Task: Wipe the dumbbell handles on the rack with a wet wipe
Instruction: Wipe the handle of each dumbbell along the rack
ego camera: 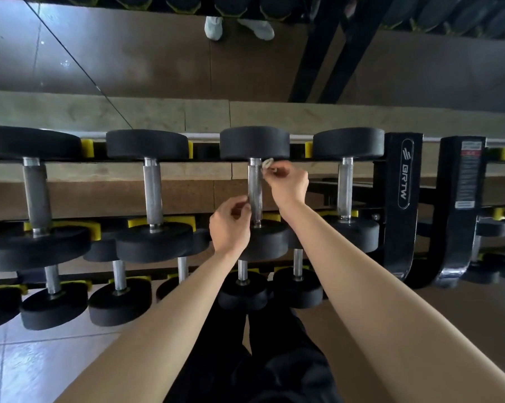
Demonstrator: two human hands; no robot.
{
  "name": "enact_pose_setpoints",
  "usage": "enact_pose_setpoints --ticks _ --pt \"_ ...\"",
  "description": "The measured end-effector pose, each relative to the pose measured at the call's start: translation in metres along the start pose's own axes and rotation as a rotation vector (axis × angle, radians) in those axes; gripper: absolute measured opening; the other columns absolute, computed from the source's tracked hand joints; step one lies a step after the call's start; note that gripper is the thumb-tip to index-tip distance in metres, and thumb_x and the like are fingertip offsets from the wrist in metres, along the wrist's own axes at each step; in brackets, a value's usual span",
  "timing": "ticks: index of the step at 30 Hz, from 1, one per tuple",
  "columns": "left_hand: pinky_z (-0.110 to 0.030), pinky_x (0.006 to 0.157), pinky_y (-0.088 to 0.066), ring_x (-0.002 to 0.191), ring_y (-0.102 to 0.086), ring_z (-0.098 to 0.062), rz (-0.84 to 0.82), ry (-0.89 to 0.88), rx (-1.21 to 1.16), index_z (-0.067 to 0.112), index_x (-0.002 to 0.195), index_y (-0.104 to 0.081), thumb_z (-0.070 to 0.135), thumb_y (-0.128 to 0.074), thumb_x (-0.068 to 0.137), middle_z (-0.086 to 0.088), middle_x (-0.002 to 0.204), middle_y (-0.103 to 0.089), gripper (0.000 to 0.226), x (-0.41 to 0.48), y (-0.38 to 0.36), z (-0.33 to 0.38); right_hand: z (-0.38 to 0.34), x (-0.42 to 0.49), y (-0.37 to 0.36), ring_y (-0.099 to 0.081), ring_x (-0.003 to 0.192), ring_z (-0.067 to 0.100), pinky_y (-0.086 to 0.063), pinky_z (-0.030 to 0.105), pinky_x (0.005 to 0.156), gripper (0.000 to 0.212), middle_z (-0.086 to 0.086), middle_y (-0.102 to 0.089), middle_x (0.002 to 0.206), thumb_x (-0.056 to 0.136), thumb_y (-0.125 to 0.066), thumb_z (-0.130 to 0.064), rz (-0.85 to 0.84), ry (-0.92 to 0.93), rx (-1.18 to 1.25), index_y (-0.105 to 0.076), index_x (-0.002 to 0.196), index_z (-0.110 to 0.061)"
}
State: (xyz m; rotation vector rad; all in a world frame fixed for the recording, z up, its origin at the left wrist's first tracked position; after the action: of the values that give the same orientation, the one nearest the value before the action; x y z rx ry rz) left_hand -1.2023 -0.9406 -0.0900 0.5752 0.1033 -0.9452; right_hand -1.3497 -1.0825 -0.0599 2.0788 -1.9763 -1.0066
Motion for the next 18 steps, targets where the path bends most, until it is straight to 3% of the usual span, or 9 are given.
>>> enact_pose_setpoints --ticks 3,6,9,13,16,18 --pt "-0.023 0.091 -0.057 0.097 -0.069 0.001 -0.009 0.013 -0.031 0.026 0.112 -0.076 0.02 -0.066 0.096 0.014 0.104 -0.075 0.019 0.002 -0.001 -0.006 0.01 -0.002 -0.01 -0.069 0.082 0.008 -0.054 0.02 0.075 0.01 -0.005 -0.074 0.09 0.091 -0.074 -0.013 -0.078 -0.027 -0.033 -0.077 0.1 -0.015" --pt "-0.026 0.092 -0.057 0.099 -0.068 0.0 -0.006 0.03 -0.036 0.027 0.112 -0.077 0.02 -0.066 0.096 0.015 0.104 -0.075 0.02 0.002 -0.002 -0.008 0.025 -0.014 -0.011 -0.061 0.074 -0.001 -0.04 0.007 0.062 0.007 -0.01 -0.069 0.081 0.094 -0.07 -0.015 -0.172 -0.004 -0.173 -0.075 0.09 -0.015" --pt "-0.02 0.09 -0.053 0.102 -0.068 -0.001 -0.02 0.022 -0.015 0.03 0.114 -0.075 0.018 -0.065 0.098 0.017 0.107 -0.074 0.022 0.001 -0.001 -0.003 0.049 -0.026 -0.011 -0.064 0.082 0.003 -0.043 0.014 0.067 0.009 -0.007 -0.073 0.089 0.093 -0.071 -0.019 -0.284 -0.043 -0.228 -0.078 0.097 -0.016" --pt "-0.022 0.091 -0.054 0.103 -0.067 -0.001 -0.031 0.028 -0.007 0.032 0.114 -0.074 0.018 -0.065 0.098 0.018 0.107 -0.073 0.024 -0.001 0.0 -0.001 0.059 -0.035 -0.01 -0.066 0.078 0.009 -0.046 0.025 0.073 0.01 -0.005 -0.072 0.079 0.09 -0.076 -0.022 -0.411 -0.101 -0.285 -0.075 0.08 -0.022" --pt "-0.035 0.091 -0.058 0.103 -0.067 -0.005 -0.024 0.017 0.042 0.032 0.114 -0.073 0.025 -0.066 0.096 0.016 0.108 -0.072 0.02 -0.001 0.003 0.002 0.04 -0.033 0.001 -0.07 0.085 0.012 -0.052 0.025 0.077 0.005 -0.004 -0.075 0.083 0.089 -0.076 -0.021 -0.342 -0.109 -0.119 -0.077 0.085 -0.019" --pt "-0.038 0.085 -0.059 0.097 -0.065 -0.008 0.003 -0.103 0.107 0.027 0.116 -0.071 0.03 -0.07 0.093 0.013 0.105 -0.069 0.023 -0.001 0.008 0.016 0.03 -0.034 0.007 -0.073 0.091 0.019 -0.058 0.028 0.078 0.006 0.001 -0.077 0.092 0.091 -0.074 -0.015 -0.307 -0.162 0.098 -0.076 0.096 -0.014"
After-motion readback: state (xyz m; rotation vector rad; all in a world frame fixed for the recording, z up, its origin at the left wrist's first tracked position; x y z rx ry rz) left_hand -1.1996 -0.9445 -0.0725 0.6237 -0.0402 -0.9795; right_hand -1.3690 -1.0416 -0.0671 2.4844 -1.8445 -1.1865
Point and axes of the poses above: each hand's wrist, its own x-axis towards the middle knuckle, its own y-axis out of the back of the hand, z = x × y, the point moved 10 cm from there along x, towards the middle knuckle
